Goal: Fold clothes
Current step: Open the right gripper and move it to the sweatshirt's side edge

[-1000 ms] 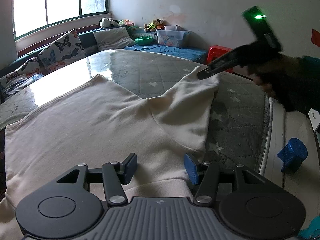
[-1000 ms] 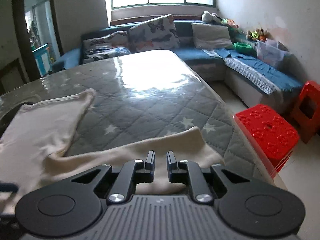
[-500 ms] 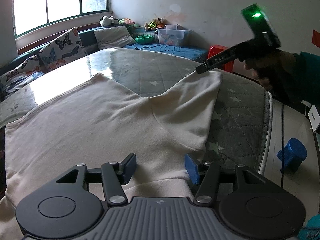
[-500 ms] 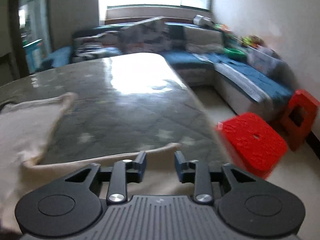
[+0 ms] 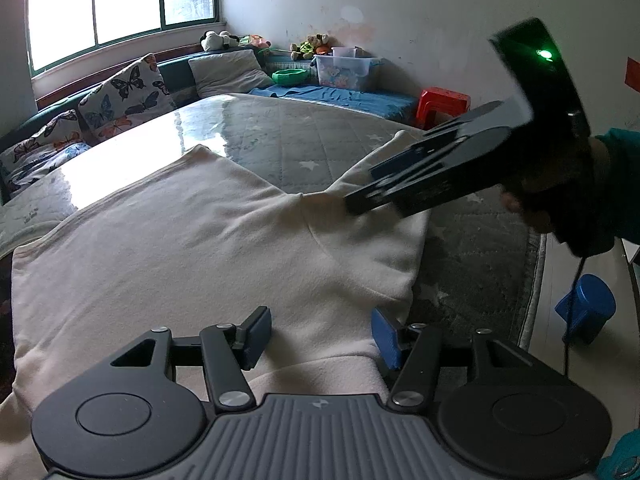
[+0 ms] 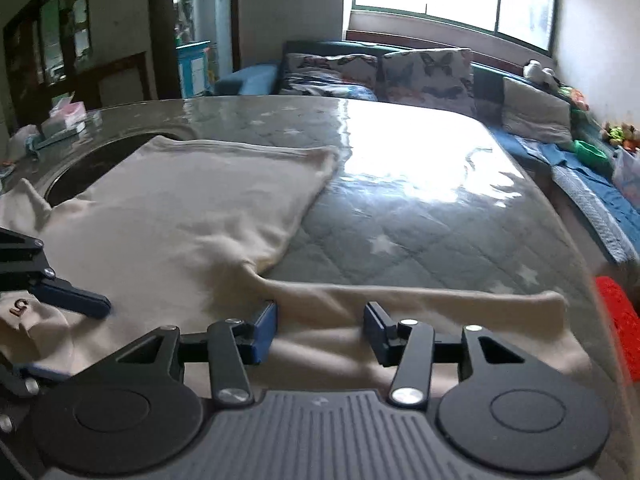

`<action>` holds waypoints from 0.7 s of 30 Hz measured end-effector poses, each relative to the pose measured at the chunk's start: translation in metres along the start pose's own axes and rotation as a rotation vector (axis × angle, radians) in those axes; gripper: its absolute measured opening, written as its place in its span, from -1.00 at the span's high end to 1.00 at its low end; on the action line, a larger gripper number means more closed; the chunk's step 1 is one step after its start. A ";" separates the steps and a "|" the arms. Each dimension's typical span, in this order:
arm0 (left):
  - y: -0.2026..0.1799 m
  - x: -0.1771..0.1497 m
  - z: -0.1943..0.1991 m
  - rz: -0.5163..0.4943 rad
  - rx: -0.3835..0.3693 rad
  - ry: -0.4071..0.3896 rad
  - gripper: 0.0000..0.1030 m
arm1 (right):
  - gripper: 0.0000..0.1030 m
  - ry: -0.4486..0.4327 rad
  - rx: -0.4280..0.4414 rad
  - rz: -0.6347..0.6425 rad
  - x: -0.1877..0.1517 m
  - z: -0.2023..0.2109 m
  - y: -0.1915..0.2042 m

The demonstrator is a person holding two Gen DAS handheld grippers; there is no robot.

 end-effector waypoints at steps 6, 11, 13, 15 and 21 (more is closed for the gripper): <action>-0.005 0.013 0.012 -0.014 -0.004 -0.038 -0.15 | -0.03 0.012 -0.071 -0.088 -0.027 0.018 -0.042; -0.025 0.035 0.005 -0.083 -0.040 -0.054 -0.12 | -0.02 0.018 -0.130 -0.245 -0.035 0.024 -0.086; -0.033 0.044 -0.006 -0.093 -0.060 -0.044 -0.11 | -0.01 0.027 -0.153 -0.276 -0.038 0.023 -0.100; -0.040 0.049 -0.018 -0.095 -0.081 -0.033 -0.10 | -0.02 0.026 -0.168 -0.302 -0.042 0.023 -0.109; -0.057 0.054 -0.041 -0.124 -0.120 -0.007 -0.07 | 0.05 0.020 -0.215 -0.365 -0.049 0.030 -0.127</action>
Point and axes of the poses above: each gripper's, at about its wrist camera, not at the fingertips, and z roughly against the way its jaws point, y to its left, x to its top, the point moved 4 cm from there along -z, roughly the way its jaws point, and after that the axes turned 10 degrees about y, right-handed, at the moved point
